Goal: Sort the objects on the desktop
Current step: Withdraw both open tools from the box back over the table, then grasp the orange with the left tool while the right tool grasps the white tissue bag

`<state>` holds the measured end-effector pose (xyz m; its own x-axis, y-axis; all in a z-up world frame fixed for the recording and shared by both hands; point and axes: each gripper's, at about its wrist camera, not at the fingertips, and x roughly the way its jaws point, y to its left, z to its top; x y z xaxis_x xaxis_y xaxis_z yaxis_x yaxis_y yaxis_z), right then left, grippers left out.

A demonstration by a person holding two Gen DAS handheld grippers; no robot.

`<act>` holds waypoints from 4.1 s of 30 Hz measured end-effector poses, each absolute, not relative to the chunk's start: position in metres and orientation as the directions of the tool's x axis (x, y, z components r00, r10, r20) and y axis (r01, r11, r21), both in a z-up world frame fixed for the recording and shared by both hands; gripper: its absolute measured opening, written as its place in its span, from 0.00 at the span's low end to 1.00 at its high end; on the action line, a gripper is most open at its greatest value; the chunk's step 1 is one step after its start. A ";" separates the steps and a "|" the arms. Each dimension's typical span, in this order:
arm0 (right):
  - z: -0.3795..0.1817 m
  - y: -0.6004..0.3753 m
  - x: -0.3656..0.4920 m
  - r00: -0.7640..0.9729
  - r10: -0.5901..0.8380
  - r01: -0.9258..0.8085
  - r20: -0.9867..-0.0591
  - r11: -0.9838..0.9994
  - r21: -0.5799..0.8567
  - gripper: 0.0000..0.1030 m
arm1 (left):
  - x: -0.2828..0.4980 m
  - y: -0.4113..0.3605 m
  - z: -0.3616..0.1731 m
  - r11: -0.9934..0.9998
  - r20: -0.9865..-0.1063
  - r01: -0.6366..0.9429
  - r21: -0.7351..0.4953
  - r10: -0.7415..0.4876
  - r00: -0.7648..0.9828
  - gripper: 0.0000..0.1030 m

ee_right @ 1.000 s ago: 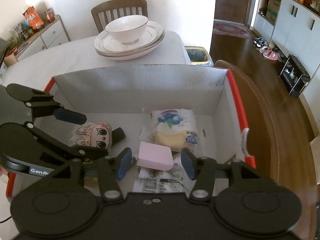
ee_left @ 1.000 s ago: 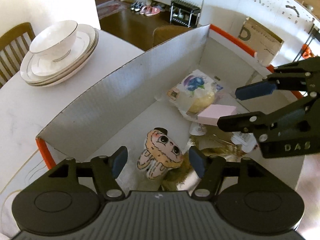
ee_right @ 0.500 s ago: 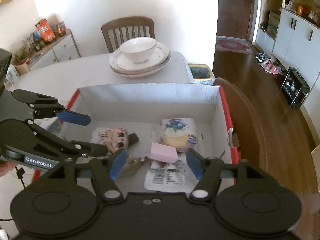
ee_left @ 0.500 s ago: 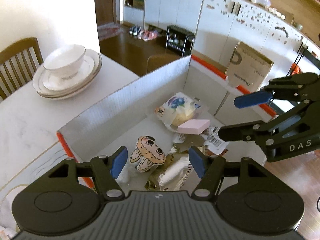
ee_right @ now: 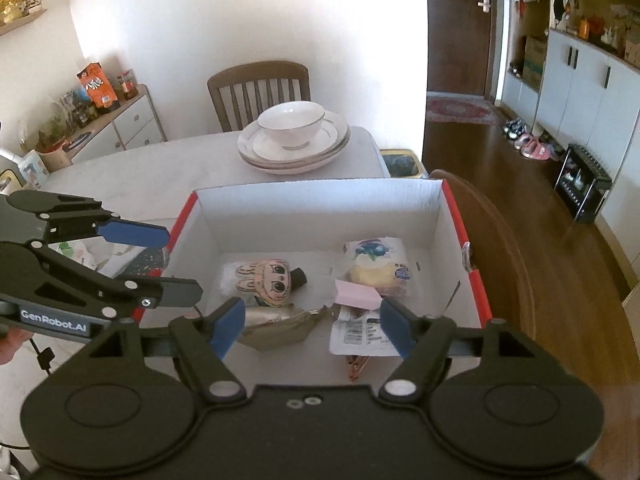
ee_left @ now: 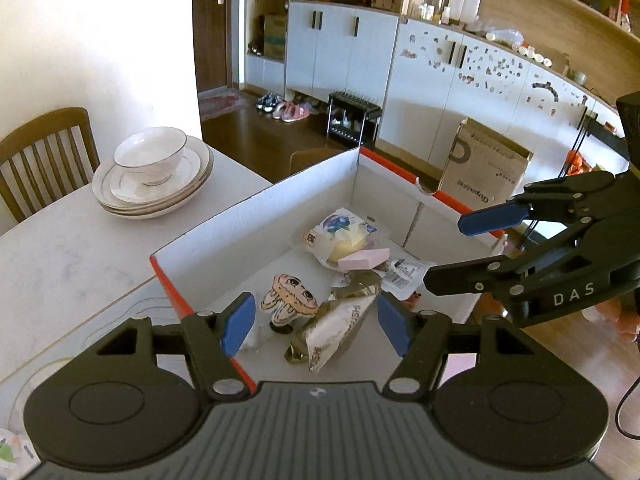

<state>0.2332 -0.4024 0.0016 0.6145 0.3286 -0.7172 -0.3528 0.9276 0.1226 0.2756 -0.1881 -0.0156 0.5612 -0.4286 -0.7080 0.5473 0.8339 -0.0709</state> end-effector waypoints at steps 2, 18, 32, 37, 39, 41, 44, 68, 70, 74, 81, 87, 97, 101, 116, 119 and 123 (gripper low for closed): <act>0.003 -0.399 0.227 0.624 0.327 -0.349 -0.710 0.929 0.122 0.72 | 0.270 -0.183 -0.014 0.834 -0.702 0.547 -0.076 -0.434 0.565 0.65; 0.013 -0.346 0.182 0.701 0.302 -0.332 -0.646 0.940 0.079 0.89 | 0.231 -0.124 -0.005 0.845 -0.668 0.527 -0.086 -0.442 0.599 0.76; 0.011 -0.291 0.157 0.719 0.309 -0.307 -0.622 0.945 0.114 0.99 | 0.211 -0.052 -0.010 0.875 -0.659 0.472 -0.111 -0.420 0.624 0.91; 0.010 -0.265 0.153 0.716 0.318 -0.321 -0.621 0.941 0.111 0.99 | 0.204 -0.029 -0.013 0.883 -0.660 0.462 -0.084 -0.397 0.638 0.99; 0.010 -0.254 0.153 0.715 0.323 -0.328 -0.621 0.938 0.111 0.99 | 0.202 -0.018 -0.015 0.887 -0.662 0.453 -0.083 -0.389 0.641 0.99; 0.010 -0.242 0.153 0.712 0.330 -0.336 -0.620 0.935 0.112 0.99 | 0.200 -0.007 -0.016 0.892 -0.662 0.444 -0.083 -0.382 0.644 0.99; 0.009 -0.224 0.155 0.708 0.338 -0.347 -0.620 0.931 0.111 0.99 | 0.197 0.012 -0.019 0.899 -0.666 0.430 -0.084 -0.371 0.647 1.00; -0.020 -0.082 0.201 0.598 0.433 -0.506 -0.675 0.857 0.101 0.99 | 0.195 0.127 -0.069 0.969 -0.722 0.232 -0.086 -0.222 0.656 0.99; -0.024 -0.071 0.205 0.586 0.444 -0.524 -0.678 0.846 0.101 0.99 | 0.197 0.134 -0.074 0.973 -0.731 0.214 -0.091 -0.211 0.649 1.00; -0.033 -0.051 0.212 0.563 0.457 -0.558 -0.689 0.825 0.092 0.99 | 0.199 0.145 -0.086 0.980 -0.740 0.181 -0.088 -0.186 0.646 0.99; -0.054 -0.022 0.227 0.505 0.472 -0.604 -0.723 0.791 0.095 0.99 | 0.206 0.169 -0.105 0.990 -0.757 0.124 -0.074 -0.137 0.639 0.99; -0.072 -0.005 0.241 0.467 0.476 -0.640 -0.745 0.763 0.086 0.99 | 0.208 0.180 -0.119 0.992 -0.760 0.095 -0.082 -0.124 0.638 0.99; -0.103 0.021 0.255 0.408 0.482 -0.675 -0.775 0.731 0.100 0.99 | 0.209 0.184 -0.136 0.991 -0.765 0.087 -0.099 -0.132 0.630 0.99; -0.112 0.028 0.261 0.395 0.483 -0.688 -0.782 0.719 0.096 0.99 | 0.209 0.182 -0.138 0.991 -0.762 0.095 -0.097 -0.135 0.633 0.99; -0.125 0.043 0.259 0.387 0.460 -0.727 -0.799 0.685 0.043 0.98 | 0.209 0.173 -0.140 0.993 -0.757 0.109 -0.055 -0.112 0.644 0.87; -0.125 0.043 0.259 0.395 0.456 -0.725 -0.798 0.688 0.034 0.95 | 0.209 0.170 -0.139 0.992 -0.756 0.118 -0.037 -0.105 0.647 0.79; -0.122 0.040 0.260 0.401 0.452 -0.717 -0.797 0.697 0.034 0.86 | 0.207 0.165 -0.139 0.993 -0.758 0.116 -0.008 -0.082 0.647 0.69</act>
<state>0.2596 0.0398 -0.1221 0.4014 0.4521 -0.7965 -0.7167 0.6965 0.0341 0.2073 0.1648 -0.1386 0.6474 -0.0818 -0.7578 0.1159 0.9932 -0.0082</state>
